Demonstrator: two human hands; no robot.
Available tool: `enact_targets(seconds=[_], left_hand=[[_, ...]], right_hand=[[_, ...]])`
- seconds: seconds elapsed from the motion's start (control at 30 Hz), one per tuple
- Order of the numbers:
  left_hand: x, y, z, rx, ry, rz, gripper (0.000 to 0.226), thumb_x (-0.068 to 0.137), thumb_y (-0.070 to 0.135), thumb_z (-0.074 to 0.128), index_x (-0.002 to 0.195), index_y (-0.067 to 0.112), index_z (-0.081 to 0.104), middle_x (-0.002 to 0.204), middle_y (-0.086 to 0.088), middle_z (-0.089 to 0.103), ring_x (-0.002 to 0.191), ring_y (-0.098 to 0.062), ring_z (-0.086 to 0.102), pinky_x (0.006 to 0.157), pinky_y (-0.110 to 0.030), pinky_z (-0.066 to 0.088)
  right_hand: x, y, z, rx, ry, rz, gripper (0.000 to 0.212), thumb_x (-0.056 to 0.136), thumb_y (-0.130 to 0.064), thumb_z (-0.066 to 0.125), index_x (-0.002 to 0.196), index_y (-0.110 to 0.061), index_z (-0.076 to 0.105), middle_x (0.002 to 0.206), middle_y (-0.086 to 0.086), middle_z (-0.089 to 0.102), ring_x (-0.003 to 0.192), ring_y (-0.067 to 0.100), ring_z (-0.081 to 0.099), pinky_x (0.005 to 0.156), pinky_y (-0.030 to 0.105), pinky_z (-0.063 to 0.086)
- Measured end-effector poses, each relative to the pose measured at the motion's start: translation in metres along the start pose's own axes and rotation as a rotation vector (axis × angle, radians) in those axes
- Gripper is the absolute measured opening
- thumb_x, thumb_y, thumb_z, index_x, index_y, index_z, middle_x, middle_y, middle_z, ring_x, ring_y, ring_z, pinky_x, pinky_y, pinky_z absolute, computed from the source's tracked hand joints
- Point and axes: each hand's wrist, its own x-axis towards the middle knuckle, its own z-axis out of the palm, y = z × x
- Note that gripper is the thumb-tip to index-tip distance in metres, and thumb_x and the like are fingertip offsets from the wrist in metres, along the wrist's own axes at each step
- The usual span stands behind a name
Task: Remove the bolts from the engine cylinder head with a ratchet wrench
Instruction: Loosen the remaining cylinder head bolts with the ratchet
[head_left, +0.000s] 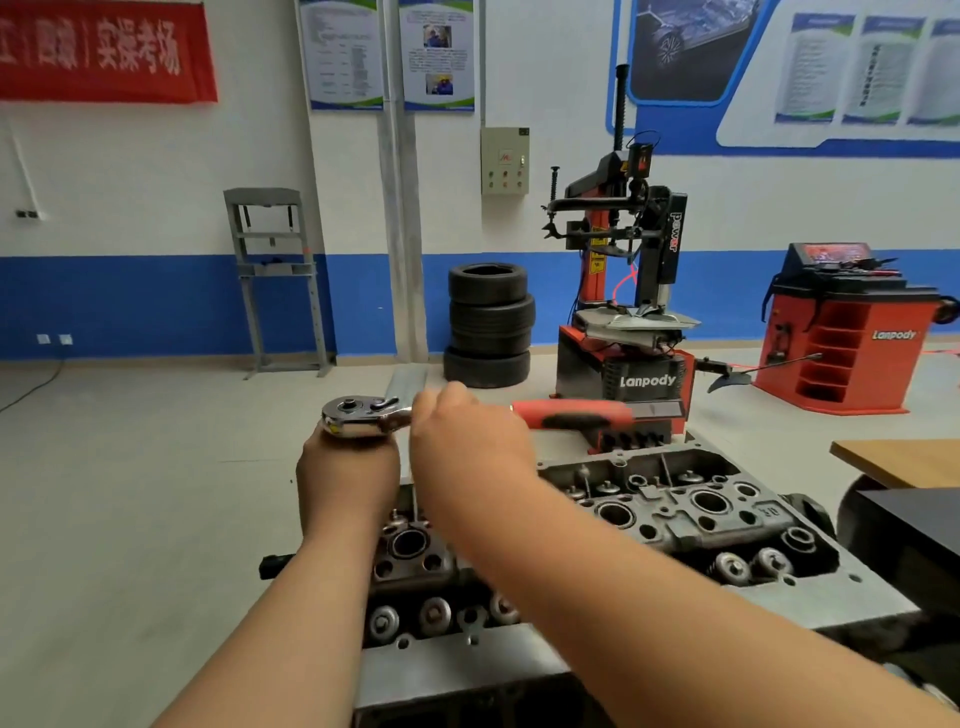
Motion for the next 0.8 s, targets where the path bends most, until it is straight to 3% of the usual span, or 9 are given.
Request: enact_targets(seconds=[0.07,0.17,0.33,0.5,0.6,0.7,0.77,0.8], left_hand=[[-0.002,-0.002,0.005,-0.081,-0.001,-0.006,0.001,0.083,0.014,0.058,0.083,0.015,0.059,0.081,-0.006,0.063,0.071,-0.024,0.055,0.055,-0.027,0.035],[0.003,-0.006,0.006,-0.157,0.026,-0.050,0.018,0.081,0.018,0.058,0.099,0.016,0.057,0.082,-0.001,0.062,0.073,-0.021,0.057,0.055,-0.027,0.036],[0.005,-0.003,0.009,-0.112,0.066,-0.053,0.009,0.084,0.011,0.050,0.081,0.016,0.057,0.071,-0.001,0.056,0.061,-0.016,0.050,0.050,-0.028,0.029],[-0.002,0.001,0.006,-0.138,0.045,-0.034,0.015,0.081,0.007,0.049,0.077,0.020,0.054,0.069,0.000,0.057,0.059,-0.018,0.049,0.049,-0.026,0.030],[-0.007,0.006,0.006,-0.104,0.045,-0.029,0.015,0.081,0.003,0.047,0.073,0.015,0.053,0.064,-0.003,0.054,0.054,-0.020,0.047,0.046,-0.026,0.029],[-0.009,0.007,0.005,0.017,0.037,0.030,0.013,0.087,0.003,0.047,0.078,0.011,0.052,0.066,-0.002,0.052,0.054,-0.018,0.045,0.046,-0.025,0.029],[-0.010,0.006,0.003,0.071,-0.016,0.098,0.009,0.090,0.005,0.053,0.082,0.009,0.054,0.074,-0.006,0.057,0.060,-0.021,0.047,0.054,-0.026,0.034],[-0.010,0.006,0.001,0.065,-0.043,0.121,0.013,0.089,0.005,0.057,0.078,0.010,0.053,0.076,-0.008,0.057,0.063,-0.022,0.047,0.059,-0.027,0.036]], right_hand=[[0.023,0.012,0.008,0.073,0.021,-0.016,0.041,0.086,-0.009,0.053,0.124,-0.012,0.039,0.119,0.010,0.045,0.098,0.030,0.055,0.063,0.037,0.041],[0.064,0.009,0.018,0.307,-0.042,-0.084,0.040,0.085,-0.006,0.054,0.124,-0.013,0.045,0.127,0.008,0.041,0.106,0.030,0.052,0.082,0.040,0.047],[0.090,-0.003,0.024,0.411,-0.113,-0.193,0.048,0.086,0.000,0.057,0.130,-0.011,0.041,0.135,0.008,0.035,0.109,0.030,0.051,0.092,0.043,0.045],[0.068,0.001,0.028,0.407,-0.016,-0.090,0.043,0.086,-0.001,0.054,0.124,-0.008,0.038,0.130,0.010,0.035,0.096,0.031,0.054,0.079,0.042,0.048],[0.041,0.001,0.021,0.222,0.027,0.043,0.051,0.085,-0.004,0.055,0.130,-0.007,0.030,0.130,0.013,0.033,0.096,0.032,0.055,0.066,0.038,0.044],[0.004,-0.004,0.017,0.003,0.014,0.136,0.066,0.087,-0.006,0.054,0.138,-0.003,0.012,0.132,0.021,0.026,0.098,0.038,0.056,0.070,0.043,0.053],[-0.021,-0.016,0.019,-0.053,0.027,0.076,0.067,0.091,-0.004,0.045,0.142,0.003,0.001,0.133,0.028,0.023,0.095,0.039,0.057,0.050,0.041,0.050],[-0.032,-0.022,0.020,-0.054,0.025,0.027,0.067,0.093,-0.003,0.040,0.143,0.007,-0.003,0.133,0.032,0.023,0.092,0.039,0.057,0.037,0.035,0.041]])
